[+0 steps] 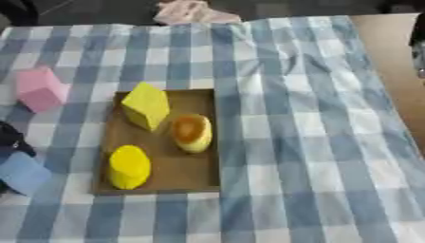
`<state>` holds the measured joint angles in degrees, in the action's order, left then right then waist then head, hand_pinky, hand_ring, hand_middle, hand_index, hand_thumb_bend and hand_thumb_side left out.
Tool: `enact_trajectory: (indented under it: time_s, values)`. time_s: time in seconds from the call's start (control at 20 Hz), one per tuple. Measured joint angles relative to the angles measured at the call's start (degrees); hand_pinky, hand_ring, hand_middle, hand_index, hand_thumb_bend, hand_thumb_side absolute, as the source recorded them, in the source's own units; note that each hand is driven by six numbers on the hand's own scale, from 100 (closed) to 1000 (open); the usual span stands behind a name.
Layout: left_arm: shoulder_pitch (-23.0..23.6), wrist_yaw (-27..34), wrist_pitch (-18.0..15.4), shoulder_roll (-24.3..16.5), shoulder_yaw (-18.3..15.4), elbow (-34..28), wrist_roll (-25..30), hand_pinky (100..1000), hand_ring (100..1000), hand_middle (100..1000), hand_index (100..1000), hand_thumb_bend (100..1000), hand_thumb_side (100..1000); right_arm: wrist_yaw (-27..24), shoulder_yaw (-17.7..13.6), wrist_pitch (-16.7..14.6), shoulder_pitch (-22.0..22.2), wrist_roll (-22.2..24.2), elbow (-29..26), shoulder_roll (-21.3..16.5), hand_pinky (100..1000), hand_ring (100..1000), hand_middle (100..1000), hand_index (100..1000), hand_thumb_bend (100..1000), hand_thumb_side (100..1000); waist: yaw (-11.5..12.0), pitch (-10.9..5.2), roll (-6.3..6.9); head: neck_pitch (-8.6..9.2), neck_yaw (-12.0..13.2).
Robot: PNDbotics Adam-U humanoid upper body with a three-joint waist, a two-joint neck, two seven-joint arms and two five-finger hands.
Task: Pick up objects on the table and place them in the box.
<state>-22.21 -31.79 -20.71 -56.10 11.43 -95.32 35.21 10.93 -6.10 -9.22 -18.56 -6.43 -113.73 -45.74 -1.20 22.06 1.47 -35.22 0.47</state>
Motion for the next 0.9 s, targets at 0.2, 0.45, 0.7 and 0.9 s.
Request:
enact_trajectory:
  time_s: [0.2, 0.45, 0.7, 0.9]
  values:
    - [-0.1, -0.1, -0.2, 0.3, 0.0, 0.0, -1.1, 854, 707, 467, 638, 118, 162, 0.0, -0.2, 0.0, 0.5, 0.0, 0.0, 0.1, 867, 702, 659, 866, 100, 448, -0.1, 0.0, -0.03, 0.0, 0.0]
    - [-2.2, 1.8, 0.5, 1.6, -1.4, -4.4, -4.3, 838, 670, 463, 643, 100, 166, 0.0, -0.6, 0.2, 1.0, -0.2, 0.0, 0.2, 866, 703, 659, 865, 100, 451, 0.0, -0.01, -0.11, 0.0, -0.1]
    - [-11.9, 6.2, 2.5, 3.8, -1.7, -7.8, -8.2, 839, 648, 467, 644, 100, 184, 0.0, -0.6, 0.1, 0.9, -0.1, 0.0, 0.2, 866, 704, 660, 865, 100, 451, 0.0, -0.62, 0.21, -0.02, -0.5]
    - [-18.9, 8.7, 3.2, 7.0, 1.2, -6.9, -7.6, 842, 644, 469, 649, 100, 210, -0.3, -0.5, 0.0, 0.4, 0.1, 0.0, 0.1, 867, 701, 663, 867, 100, 452, -0.7, -0.73, 0.41, -0.05, -0.6]
